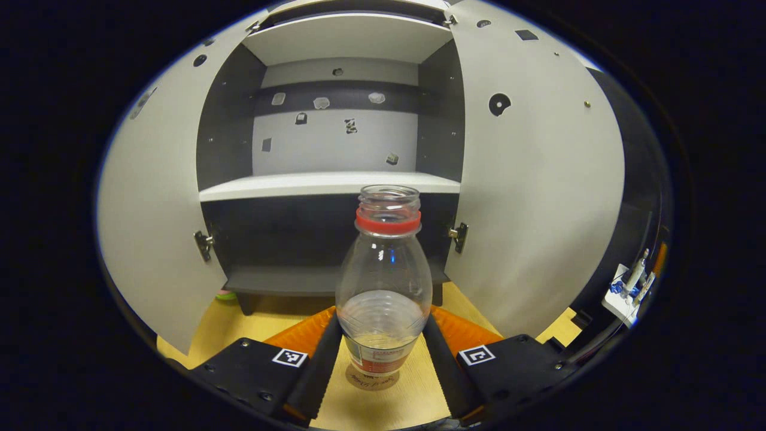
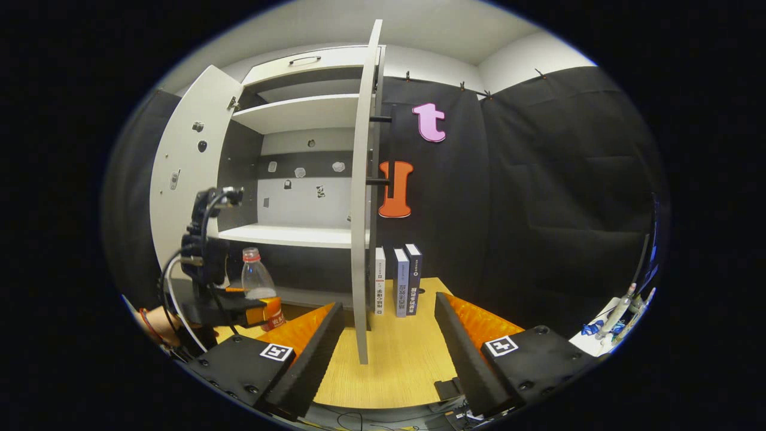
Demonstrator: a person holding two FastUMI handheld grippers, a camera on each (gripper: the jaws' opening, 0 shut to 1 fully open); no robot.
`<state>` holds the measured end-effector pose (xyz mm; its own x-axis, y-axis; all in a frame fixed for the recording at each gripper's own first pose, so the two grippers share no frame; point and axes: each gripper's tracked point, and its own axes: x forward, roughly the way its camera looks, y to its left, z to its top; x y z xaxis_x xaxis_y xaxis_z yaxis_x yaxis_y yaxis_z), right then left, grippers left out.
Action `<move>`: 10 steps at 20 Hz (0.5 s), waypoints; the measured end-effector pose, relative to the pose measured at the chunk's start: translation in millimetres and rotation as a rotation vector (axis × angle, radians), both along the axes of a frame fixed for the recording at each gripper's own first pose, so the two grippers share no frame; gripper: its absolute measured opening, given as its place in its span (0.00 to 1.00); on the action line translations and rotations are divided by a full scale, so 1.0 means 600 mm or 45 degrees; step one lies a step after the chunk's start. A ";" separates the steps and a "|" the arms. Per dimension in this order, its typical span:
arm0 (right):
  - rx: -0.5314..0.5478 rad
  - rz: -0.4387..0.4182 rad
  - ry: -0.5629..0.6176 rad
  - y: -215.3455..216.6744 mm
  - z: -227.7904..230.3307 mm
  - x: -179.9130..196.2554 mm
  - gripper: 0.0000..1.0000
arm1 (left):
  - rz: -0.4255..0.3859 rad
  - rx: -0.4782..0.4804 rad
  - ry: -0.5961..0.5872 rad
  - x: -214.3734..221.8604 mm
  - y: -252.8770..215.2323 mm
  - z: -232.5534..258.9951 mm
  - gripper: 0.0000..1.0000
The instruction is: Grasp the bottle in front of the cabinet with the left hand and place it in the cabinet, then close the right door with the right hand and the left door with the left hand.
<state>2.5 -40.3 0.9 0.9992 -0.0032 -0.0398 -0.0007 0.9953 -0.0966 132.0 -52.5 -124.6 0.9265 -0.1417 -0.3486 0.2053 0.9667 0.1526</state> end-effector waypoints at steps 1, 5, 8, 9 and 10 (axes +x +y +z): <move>0.002 0.006 -0.002 0.002 0.000 0.002 1.00 | -0.008 -0.002 0.001 0.001 -0.004 0.019 0.77; 0.017 0.006 -0.004 0.001 -0.001 0.005 1.00 | -0.039 -0.101 0.013 0.015 -0.027 0.089 0.77; 0.019 -0.014 -0.010 -0.009 0.001 0.008 1.00 | -0.079 -0.144 -0.033 0.042 -0.045 0.151 0.77; 0.023 -0.021 -0.010 -0.013 0.000 0.010 1.00 | -0.087 -0.151 -0.051 0.053 -0.047 0.169 0.78; 0.027 -0.029 -0.009 -0.016 -0.001 0.011 1.00 | -0.091 -0.161 -0.063 0.065 -0.051 0.183 0.77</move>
<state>9.2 -50.0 0.2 0.9991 -0.0256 -0.0334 0.0230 0.9969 -0.0755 171.0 -83.2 -15.0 0.9282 -0.2476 -0.2777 0.2693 0.9621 0.0422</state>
